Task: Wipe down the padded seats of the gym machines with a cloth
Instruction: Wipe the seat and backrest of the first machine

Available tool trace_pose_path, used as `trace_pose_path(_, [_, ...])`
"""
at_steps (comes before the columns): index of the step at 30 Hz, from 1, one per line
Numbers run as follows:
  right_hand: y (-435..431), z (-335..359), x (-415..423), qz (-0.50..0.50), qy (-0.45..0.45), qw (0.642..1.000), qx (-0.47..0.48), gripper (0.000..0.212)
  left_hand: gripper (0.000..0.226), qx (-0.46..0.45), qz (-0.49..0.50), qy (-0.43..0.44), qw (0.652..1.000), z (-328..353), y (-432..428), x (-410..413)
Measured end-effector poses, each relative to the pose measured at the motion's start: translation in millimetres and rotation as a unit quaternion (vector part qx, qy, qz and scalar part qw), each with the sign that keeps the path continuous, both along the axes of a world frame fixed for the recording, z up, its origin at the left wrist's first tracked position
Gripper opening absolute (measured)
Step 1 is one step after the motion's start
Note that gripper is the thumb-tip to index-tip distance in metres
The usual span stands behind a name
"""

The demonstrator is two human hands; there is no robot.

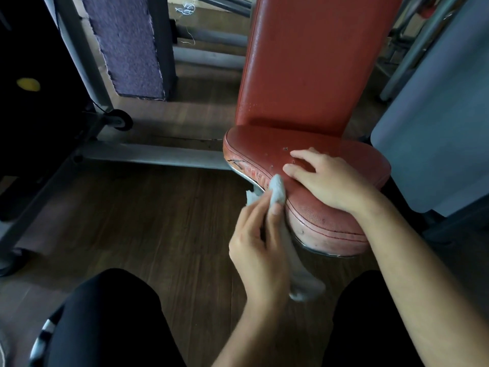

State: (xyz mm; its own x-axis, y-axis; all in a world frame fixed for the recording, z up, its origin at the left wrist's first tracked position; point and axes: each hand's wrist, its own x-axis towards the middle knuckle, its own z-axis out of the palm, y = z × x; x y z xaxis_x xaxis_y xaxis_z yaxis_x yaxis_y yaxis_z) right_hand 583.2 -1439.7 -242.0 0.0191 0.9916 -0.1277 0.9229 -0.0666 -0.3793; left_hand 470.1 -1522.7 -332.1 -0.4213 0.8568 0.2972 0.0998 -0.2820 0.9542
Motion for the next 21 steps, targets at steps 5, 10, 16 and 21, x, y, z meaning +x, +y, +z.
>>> trace_pose_path(5, [-0.4,-0.2,0.7,-0.017,0.015,1.0,0.015,0.049,0.018,0.003,0.016,-0.006,1.0,-5.1,23.0,-7.4])
trace_pose_path(10, [2.5,-1.6,0.4,-0.022,0.01,0.999,0.037,0.042,0.015,-0.005,0.032,-0.009,0.999,-9.9,19.7,-3.5])
trace_pose_path(16, [1.8,-1.1,-1.7,-0.027,0.006,0.999,0.032,0.043,0.012,-0.009,-0.013,-0.031,0.999,-10.3,11.9,-8.4])
trace_pose_path(21, [1.8,-0.8,-1.7,-0.023,-0.002,0.999,0.031,0.044,0.013,-0.003,0.009,-0.003,1.0,-6.2,17.7,-8.9])
